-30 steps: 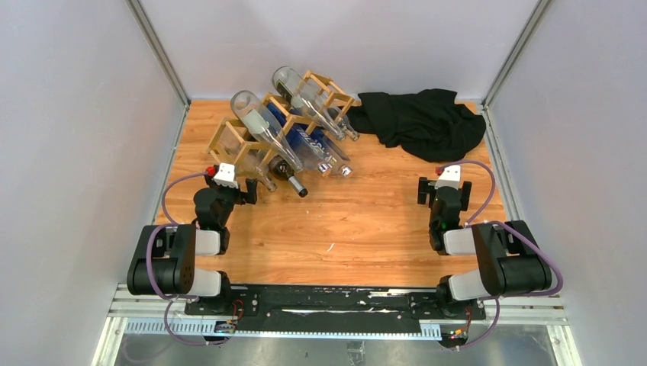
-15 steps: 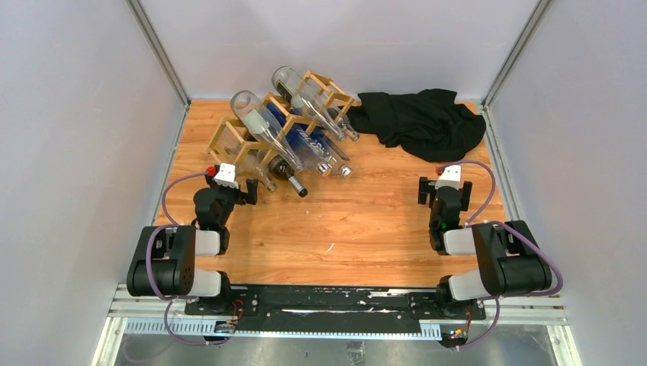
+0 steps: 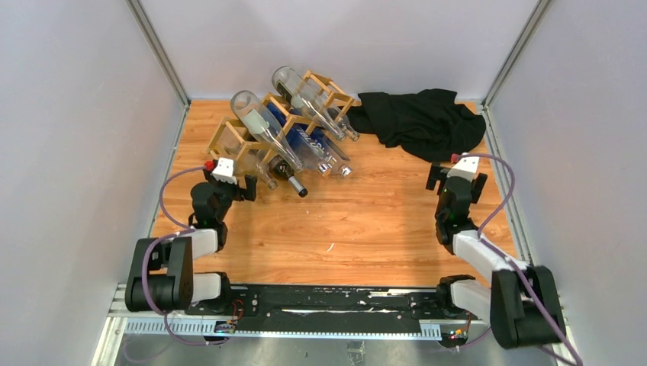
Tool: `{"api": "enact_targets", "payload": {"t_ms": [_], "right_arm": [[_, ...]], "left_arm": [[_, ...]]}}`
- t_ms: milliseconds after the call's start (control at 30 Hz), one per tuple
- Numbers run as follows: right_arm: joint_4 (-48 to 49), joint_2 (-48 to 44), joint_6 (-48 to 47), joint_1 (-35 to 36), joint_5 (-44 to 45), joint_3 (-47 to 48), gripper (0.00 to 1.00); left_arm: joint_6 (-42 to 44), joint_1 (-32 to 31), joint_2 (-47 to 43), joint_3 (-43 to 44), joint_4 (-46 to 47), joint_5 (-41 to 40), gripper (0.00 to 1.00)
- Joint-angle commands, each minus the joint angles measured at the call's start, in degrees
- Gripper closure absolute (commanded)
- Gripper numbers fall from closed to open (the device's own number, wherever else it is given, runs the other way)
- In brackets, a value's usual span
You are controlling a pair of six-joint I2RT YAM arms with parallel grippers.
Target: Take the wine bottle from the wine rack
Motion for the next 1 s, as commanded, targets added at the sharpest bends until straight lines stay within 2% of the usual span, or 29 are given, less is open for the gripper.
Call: {"api": "enact_targets", "payload": {"t_ms": [0,133,267,333,433,533,733,967], "right_arm": [[-23.85,-7.37,11.92,-0.29,6.34,9.65,0.00],[-33.73,-9.48,14.18,-0.46,4.03,18.34,0.00],[-40.21,-10.62,16.41,-1.30,-1.19,24.31,0.00],[-43.53,-11.39,22.06,-1.35,0.09,26.73,0.00],[-41.03,-12.93,23.21,-1.30,-5.96,26.08,0.00],[-37.55,-13.01,21.20,-1.28,-17.43,26.75,0.00],[-57.13,2.93,19.42,0.58,-29.90,49.64,0.00],[-62.32,14.51,15.48,8.30,-35.43,65.82,0.00]], "left_arm": [[0.74,0.40,-6.65,8.45,-17.40,1.98,0.00],[0.84,0.40,-9.08,12.33,-29.05,3.00,0.00],[-1.11,0.44,-10.46,21.11,-44.30,5.02,0.00],[-0.41,0.42,-10.56,26.42,-52.79,5.74,0.00],[1.85,0.43,-10.15,33.55,-63.97,4.84,0.00],[3.90,0.42,-9.58,39.40,-72.90,2.09,0.00],[6.31,0.42,-7.26,51.35,-86.55,0.29,0.00],[6.84,0.47,-4.83,62.69,-97.97,1.06,0.00]]}}
